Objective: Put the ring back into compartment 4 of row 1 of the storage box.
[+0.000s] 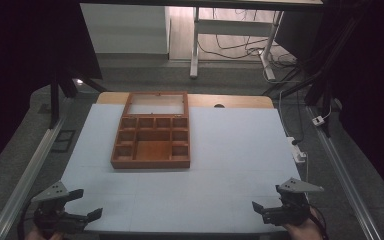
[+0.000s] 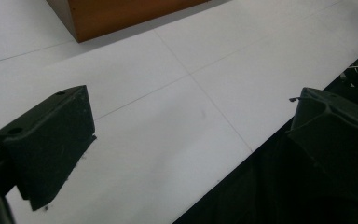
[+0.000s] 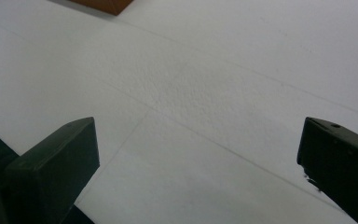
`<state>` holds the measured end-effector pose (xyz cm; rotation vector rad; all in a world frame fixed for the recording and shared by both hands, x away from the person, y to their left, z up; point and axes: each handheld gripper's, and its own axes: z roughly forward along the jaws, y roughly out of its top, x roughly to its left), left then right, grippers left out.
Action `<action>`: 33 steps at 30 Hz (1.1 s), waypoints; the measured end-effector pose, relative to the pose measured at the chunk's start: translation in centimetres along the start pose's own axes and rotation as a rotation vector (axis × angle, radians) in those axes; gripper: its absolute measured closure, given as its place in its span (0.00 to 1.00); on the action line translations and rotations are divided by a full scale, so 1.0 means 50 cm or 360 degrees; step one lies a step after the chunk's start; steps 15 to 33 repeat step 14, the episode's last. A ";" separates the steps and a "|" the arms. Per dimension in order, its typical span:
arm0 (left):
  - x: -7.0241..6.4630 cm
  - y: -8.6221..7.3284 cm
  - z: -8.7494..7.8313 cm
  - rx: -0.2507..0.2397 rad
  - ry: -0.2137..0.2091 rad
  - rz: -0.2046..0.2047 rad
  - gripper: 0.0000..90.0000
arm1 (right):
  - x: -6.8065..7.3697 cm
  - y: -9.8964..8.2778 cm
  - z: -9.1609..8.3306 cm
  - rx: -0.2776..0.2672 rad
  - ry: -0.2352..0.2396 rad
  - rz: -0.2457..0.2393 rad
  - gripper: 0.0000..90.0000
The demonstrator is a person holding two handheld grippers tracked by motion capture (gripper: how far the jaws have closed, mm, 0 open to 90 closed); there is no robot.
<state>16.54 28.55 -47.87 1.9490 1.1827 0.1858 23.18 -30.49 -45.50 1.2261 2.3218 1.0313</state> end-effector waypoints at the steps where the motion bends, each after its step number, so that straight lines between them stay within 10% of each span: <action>1: -0.001 0.000 0.001 0.0002 0.0003 -0.0001 0.00 | 0.000 -0.003 0.000 0.0013 0.0000 0.0001 0.00; 33: 0.001 0.001 0.001 0.0007 -0.0005 -0.0007 0.00 | -0.004 -0.015 -0.010 0.0043 -0.0005 0.0038 0.00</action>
